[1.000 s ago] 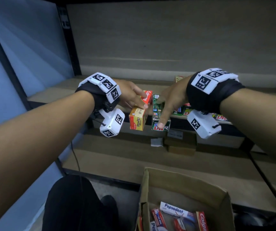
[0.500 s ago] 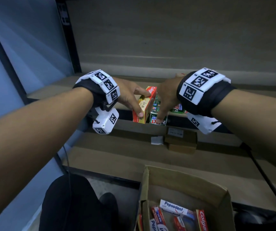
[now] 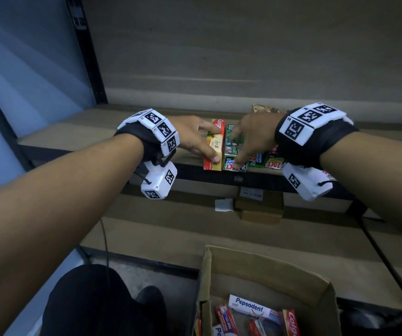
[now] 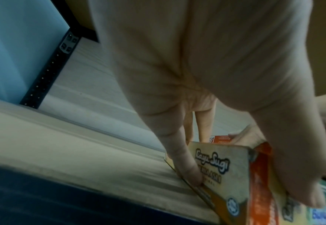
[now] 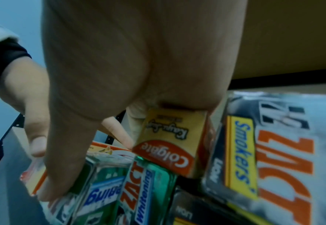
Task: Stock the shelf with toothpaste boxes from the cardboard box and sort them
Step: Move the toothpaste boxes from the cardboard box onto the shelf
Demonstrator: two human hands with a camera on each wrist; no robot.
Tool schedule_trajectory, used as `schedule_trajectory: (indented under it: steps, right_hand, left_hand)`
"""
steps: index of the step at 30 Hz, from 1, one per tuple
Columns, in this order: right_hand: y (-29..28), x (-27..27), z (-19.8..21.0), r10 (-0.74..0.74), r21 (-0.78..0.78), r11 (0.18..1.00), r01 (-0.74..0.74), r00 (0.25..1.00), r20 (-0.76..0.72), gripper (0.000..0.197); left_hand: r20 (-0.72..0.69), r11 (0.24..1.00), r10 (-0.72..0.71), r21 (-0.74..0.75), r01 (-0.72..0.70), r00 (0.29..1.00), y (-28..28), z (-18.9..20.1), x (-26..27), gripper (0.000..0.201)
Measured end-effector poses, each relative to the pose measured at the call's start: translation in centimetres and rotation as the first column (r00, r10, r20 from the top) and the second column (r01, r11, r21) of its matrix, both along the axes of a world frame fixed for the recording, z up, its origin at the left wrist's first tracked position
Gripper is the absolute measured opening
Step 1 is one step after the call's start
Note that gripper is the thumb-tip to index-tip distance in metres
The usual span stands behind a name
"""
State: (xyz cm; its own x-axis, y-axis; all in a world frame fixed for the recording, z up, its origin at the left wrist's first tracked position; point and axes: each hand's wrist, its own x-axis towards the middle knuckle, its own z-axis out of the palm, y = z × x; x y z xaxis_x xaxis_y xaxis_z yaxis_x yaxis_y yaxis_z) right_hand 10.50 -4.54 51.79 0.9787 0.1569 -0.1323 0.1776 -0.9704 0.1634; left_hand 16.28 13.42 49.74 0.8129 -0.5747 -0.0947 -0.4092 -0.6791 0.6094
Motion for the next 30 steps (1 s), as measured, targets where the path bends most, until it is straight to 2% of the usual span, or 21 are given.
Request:
schedule_trajectory:
  steps: [6, 12, 16, 18, 24, 30]
  right_hand:
    - [-0.7, 0.8, -0.7, -0.029, 0.044, 0.999, 0.028, 0.999, 0.027, 0.090]
    - [-0.9, 0.8, -0.8, -0.022, 0.057, 0.998, 0.020, 0.999, 0.034, 0.088]
    - [-1.5, 0.2, -0.7, 0.003, 0.117, 0.993, -0.007, 0.999, 0.034, 0.078]
    - [-1.9, -0.4, -0.4, 0.026, 0.127, 0.991, -0.034, 0.998, 0.063, 0.075]
    - [-3.3, -3.0, 0.7, 0.061, 0.178, 0.981, -0.084, 0.989, 0.132, 0.084]
    - [-4.4, -6.0, 1.4, 0.068, 0.210, 0.973, -0.099, 0.986, 0.149, 0.075]
  left_hand:
    - [-0.040, 0.999, 0.005, -0.032, -0.007, 0.999, -0.6, -0.4, 0.9, 0.081]
    - [-0.051, 1.000, 0.001, -0.024, -0.002, 0.999, -1.0, -0.5, 0.8, 0.081]
    - [-0.066, 0.999, -0.010, -0.035, 0.008, 0.998, -1.3, -0.6, 0.2, 0.077]
    - [-0.062, 1.000, -0.015, -0.023, 0.014, 0.998, -1.4, -0.6, -0.2, 0.073]
    - [-0.009, 0.999, -0.025, 0.039, 0.026, 1.000, -1.4, -0.1, -2.1, 0.049]
    - [0.013, 0.997, -0.028, 0.068, 0.027, 1.000, -1.0, 0.7, -4.5, 0.037]
